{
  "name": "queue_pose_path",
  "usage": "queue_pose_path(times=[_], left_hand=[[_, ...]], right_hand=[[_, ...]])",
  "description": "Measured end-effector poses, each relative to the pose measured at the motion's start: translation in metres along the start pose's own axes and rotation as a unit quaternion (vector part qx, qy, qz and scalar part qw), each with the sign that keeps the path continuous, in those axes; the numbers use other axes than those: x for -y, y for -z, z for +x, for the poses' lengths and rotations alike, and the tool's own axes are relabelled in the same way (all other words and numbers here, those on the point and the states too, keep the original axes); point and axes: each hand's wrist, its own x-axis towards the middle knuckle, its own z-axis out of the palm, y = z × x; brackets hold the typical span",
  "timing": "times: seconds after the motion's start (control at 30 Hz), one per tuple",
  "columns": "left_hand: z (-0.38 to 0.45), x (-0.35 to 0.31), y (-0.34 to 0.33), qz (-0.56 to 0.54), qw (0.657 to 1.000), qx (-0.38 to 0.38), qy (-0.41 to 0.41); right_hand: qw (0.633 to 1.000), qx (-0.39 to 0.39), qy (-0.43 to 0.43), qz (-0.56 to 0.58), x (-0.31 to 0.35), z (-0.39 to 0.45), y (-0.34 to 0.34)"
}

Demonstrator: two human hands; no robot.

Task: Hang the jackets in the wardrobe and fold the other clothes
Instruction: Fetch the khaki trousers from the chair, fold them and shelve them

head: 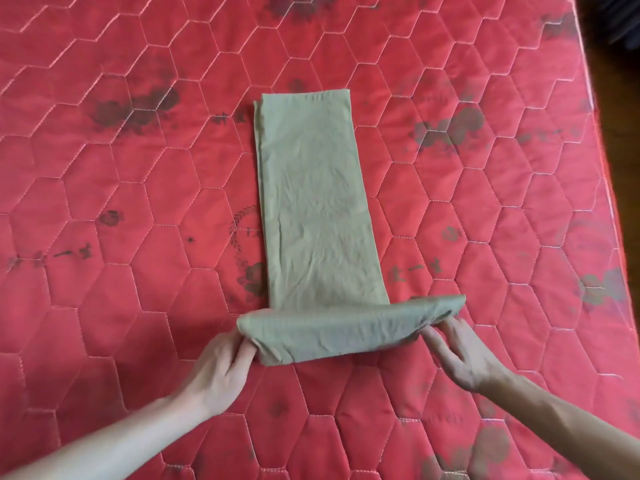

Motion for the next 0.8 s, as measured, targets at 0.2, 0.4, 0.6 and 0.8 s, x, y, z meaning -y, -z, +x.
queue_pose_path(times=[0.2,0.4,0.6,0.8], left_hand=[[0.029,-0.024,-0.018,-0.15,0.976,-0.116,0.104],[0.05,-0.045,-0.036,-0.131,0.95,-0.226,0.172],[0.07,-0.045,-0.049,-0.006,0.922,-0.301,0.244],[0.067,-0.058,-0.062,0.274,0.925,-0.254,-0.066]], right_hand=[[0.941,-0.181,-0.176,0.224,0.038,0.039,-0.036],[0.935,-0.224,-0.265,0.071,0.031,0.077,-0.057],[0.906,-0.258,-0.333,-0.044,0.02,0.1,-0.068],[0.942,-0.259,-0.039,-0.209,0.025,0.097,-0.07]])
